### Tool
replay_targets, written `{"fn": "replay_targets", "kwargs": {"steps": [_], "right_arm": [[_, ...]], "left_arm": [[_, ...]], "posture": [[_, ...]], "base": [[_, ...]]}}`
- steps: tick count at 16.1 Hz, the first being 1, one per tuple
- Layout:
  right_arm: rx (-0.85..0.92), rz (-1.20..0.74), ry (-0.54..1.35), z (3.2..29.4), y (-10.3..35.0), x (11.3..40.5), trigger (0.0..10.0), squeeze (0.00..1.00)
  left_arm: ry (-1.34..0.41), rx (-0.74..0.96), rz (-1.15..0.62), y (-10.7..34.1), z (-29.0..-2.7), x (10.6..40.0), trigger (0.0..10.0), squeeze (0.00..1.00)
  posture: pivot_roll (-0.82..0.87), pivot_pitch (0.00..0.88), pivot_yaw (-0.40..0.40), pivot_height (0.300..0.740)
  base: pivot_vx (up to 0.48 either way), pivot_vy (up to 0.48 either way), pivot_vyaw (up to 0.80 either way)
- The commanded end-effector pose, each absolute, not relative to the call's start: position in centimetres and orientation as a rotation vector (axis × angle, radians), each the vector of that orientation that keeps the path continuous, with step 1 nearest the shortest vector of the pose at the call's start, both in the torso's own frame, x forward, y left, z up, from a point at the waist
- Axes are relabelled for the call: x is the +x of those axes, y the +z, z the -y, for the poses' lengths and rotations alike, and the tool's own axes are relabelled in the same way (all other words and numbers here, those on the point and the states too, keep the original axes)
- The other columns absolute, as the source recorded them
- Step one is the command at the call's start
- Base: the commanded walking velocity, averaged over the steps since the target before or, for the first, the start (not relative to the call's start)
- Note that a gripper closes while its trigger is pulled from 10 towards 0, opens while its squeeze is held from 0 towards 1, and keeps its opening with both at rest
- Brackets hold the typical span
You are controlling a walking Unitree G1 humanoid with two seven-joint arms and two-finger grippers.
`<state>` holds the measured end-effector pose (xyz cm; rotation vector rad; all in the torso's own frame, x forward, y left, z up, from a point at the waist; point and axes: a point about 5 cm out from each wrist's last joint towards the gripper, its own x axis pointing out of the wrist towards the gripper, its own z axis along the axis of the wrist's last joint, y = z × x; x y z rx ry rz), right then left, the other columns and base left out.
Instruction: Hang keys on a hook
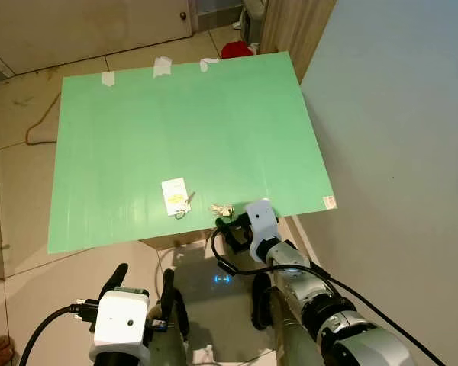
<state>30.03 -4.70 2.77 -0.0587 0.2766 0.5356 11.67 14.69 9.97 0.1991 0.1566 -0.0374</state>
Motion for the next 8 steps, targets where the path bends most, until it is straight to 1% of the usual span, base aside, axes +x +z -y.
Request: {"fn": "replay_targets", "kwargs": {"steps": [1, 2, 4, 8], "right_arm": [[-0.074, -0.325, 0.531, 4.70, 1.51, 29.01, 4.8, 0.00], [-0.077, -0.330, 0.506, 4.82, 1.50, 29.11, 0.0, 0.00], [-0.079, -0.346, 0.465, 5.08, 1.43, 29.29, 0.0, 0.00], [-0.081, -0.339, 0.479, 4.53, 1.49, 29.15, 0.0, 0.00]], "left_arm": [[-0.034, 0.221, -0.194, 9.32, -14.90, 11.21, 10.0, 0.00], [-0.034, 0.224, -0.193, 9.34, -14.92, 11.25, 10.0, 0.00], [-0.036, 0.229, -0.190, 9.35, -14.94, 11.28, 10.0, 0.00], [-0.051, 0.250, -0.182, 9.37, -14.83, 11.34, 10.0, 0.00]], "posture": [[0.16, 0.412, -0.026, 0.740], [0.16, 0.413, -0.026, 0.740], [0.15, 0.415, -0.027, 0.740], [0.15, 0.423, -0.029, 0.740]], "base": [[0.000, 0.000, 0.00], [0.000, 0.000, 0.00], [0.000, 0.000, 0.00], [0.000, 0.000, 0.00]]}}
